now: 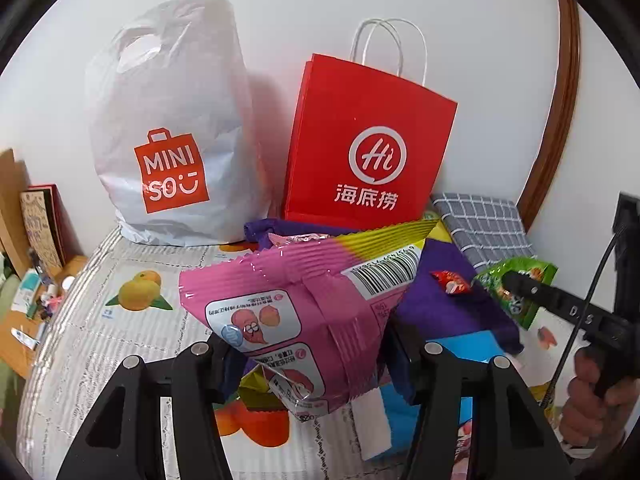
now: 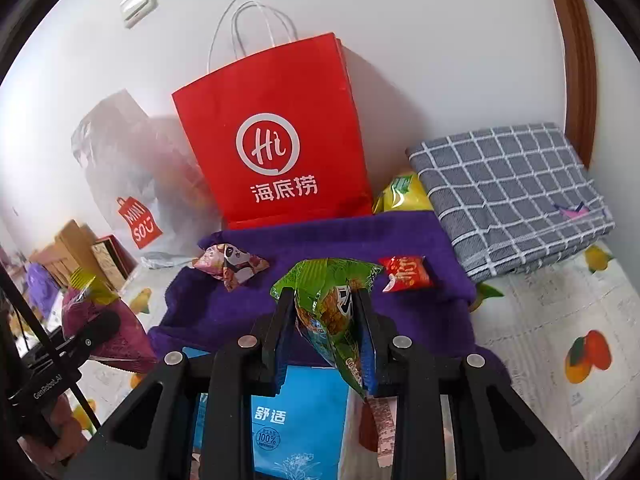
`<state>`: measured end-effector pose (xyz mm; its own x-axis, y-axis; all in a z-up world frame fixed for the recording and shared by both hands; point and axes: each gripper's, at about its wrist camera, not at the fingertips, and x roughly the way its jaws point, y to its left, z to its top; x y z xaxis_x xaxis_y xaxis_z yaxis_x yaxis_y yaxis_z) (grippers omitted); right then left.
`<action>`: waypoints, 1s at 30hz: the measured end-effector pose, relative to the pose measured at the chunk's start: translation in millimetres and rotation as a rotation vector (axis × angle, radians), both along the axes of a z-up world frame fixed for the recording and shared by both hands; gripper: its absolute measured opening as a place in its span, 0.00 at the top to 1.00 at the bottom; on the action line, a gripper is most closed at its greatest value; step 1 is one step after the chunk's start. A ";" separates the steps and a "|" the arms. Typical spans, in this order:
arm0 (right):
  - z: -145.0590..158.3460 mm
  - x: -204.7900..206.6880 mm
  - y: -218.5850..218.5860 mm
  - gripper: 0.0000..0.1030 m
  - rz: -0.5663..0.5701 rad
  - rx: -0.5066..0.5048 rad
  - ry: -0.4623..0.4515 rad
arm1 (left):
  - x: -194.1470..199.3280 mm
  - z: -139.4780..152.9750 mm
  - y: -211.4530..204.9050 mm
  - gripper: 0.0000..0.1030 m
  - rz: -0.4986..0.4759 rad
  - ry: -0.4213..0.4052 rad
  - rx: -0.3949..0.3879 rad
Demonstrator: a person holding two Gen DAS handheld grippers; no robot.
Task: Organize snacks
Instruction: 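Carry the green packet onto the purple towel with the right gripper and release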
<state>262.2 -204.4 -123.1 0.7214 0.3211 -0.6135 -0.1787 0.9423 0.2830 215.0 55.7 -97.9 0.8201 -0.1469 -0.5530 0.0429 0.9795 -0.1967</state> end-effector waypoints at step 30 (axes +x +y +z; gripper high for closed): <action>-3.5 2.2 -10.8 0.72 -0.052 -0.013 -0.036 | 10.8 -11.6 13.1 0.46 0.026 0.041 -0.049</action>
